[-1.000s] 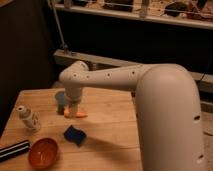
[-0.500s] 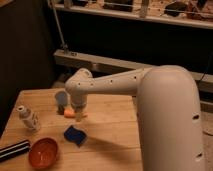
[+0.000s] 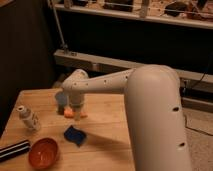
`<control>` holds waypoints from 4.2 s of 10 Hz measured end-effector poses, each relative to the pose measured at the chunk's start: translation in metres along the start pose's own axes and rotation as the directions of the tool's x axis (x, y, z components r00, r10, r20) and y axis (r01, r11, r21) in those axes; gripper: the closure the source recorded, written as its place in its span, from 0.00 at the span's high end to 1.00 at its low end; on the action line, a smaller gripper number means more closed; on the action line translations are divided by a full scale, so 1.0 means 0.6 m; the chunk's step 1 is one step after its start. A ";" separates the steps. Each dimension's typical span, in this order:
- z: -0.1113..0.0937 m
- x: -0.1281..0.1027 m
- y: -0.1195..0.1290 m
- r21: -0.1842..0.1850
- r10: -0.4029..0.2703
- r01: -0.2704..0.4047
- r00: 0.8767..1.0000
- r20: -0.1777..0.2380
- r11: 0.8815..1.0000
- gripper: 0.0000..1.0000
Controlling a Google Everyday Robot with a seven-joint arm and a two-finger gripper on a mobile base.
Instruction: Drag the pepper across the table
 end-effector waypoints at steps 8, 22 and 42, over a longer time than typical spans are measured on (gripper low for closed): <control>0.055 0.016 -0.024 -0.031 0.018 -0.018 1.000 -0.016 0.999 0.65; 0.075 0.029 -0.025 -0.096 0.027 -0.030 0.999 -0.030 0.995 0.46; 0.077 0.106 -0.043 -0.098 0.128 -0.140 0.984 -0.121 0.985 0.11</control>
